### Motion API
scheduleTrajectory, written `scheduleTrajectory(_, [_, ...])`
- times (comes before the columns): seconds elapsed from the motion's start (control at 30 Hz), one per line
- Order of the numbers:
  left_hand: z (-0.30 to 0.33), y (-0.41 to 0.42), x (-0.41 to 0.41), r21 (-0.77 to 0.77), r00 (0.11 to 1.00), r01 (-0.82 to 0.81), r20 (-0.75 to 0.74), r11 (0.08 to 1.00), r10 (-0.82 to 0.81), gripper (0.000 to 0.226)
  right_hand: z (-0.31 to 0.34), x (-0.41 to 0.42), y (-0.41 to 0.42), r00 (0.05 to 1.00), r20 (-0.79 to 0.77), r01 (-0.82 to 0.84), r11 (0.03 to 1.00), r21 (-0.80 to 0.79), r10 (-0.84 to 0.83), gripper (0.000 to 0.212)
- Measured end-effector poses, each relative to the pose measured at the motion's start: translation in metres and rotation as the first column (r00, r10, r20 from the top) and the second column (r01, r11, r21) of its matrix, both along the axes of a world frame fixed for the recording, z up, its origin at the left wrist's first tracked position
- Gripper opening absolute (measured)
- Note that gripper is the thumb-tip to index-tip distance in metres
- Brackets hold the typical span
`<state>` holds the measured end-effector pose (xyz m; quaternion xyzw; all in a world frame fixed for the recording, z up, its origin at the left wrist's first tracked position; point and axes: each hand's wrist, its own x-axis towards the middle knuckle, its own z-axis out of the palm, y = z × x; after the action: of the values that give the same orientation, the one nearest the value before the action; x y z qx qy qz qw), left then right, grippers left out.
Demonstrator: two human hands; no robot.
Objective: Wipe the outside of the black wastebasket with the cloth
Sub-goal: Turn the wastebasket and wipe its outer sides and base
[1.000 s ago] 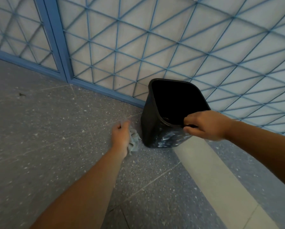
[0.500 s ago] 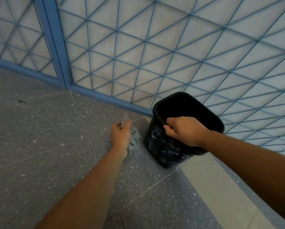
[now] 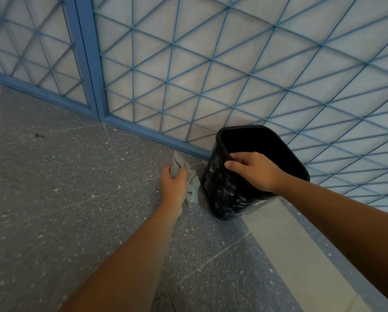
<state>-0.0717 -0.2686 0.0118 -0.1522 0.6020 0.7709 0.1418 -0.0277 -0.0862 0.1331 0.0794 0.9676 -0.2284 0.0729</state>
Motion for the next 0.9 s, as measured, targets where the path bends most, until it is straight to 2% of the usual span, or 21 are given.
scheduleTrajectory(0.03, [0.001, 0.001, 0.001, 0.005, 1.000, 0.013, -0.004, 1.000, -0.013, 0.016, 0.004, 0.009, 0.005, 0.996, 0.004, -0.085, 0.987, 0.139, 0.085, 0.057])
scheduleTrajectory(0.1, [0.003, 0.003, 0.002, 0.009, 0.998, 0.056, -0.006, 0.998, -0.056, 0.023, 0.009, 0.028, 0.016, 0.965, 0.004, -0.233, 0.851, 0.471, 0.262, 0.047])
scheduleTrajectory(0.13, [0.005, 0.005, 0.004, 0.018, 0.997, 0.079, -0.005, 0.997, -0.079, 0.027, 0.010, 0.036, 0.020, 0.939, -0.002, -0.279, 0.765, 0.581, 0.344, 0.039])
scheduleTrajectory(0.2, [0.005, 0.010, 0.010, 0.050, 0.994, 0.107, -0.009, 0.993, -0.106, 0.035, 0.004, 0.050, 0.024, 0.888, -0.012, -0.332, 0.660, 0.674, 0.459, 0.030])
scheduleTrajectory(0.3, [0.006, 0.017, 0.018, 0.071, 0.995, 0.103, -0.010, 0.992, -0.103, 0.035, -0.011, 0.056, 0.023, 0.860, -0.032, -0.353, 0.638, 0.684, 0.509, 0.032])
scheduleTrajectory(0.53, [0.006, 0.018, 0.017, 0.066, 0.998, 0.063, -0.002, 0.996, -0.063, 0.030, -0.028, 0.040, -0.003, 0.898, -0.102, -0.296, 0.760, 0.578, 0.428, 0.043])
scheduleTrajectory(0.6, [0.007, 0.020, 0.018, 0.071, 0.994, 0.109, -0.017, 0.992, -0.108, 0.028, -0.027, 0.037, -0.005, 0.915, -0.108, -0.279, 0.803, 0.527, 0.389, 0.045])
scheduleTrajectory(0.67, [0.011, 0.025, 0.021, 0.095, 0.979, 0.200, -0.053, 0.975, -0.196, 0.037, -0.027, 0.037, -0.005, 0.923, -0.106, -0.269, 0.818, 0.509, 0.370, 0.045])
scheduleTrajectory(0.8, [0.018, 0.049, 0.038, 0.110, 0.923, 0.354, -0.199, 0.929, -0.328, 0.042, -0.025, 0.037, -0.005, 0.933, -0.093, -0.273, 0.851, 0.449, 0.348, 0.047])
scheduleTrajectory(0.9, [0.018, 0.068, 0.048, 0.154, 0.928, 0.348, -0.197, 0.925, -0.317, 0.053, -0.023, 0.036, -0.003, 0.930, -0.089, -0.299, 0.875, 0.382, 0.357, 0.047])
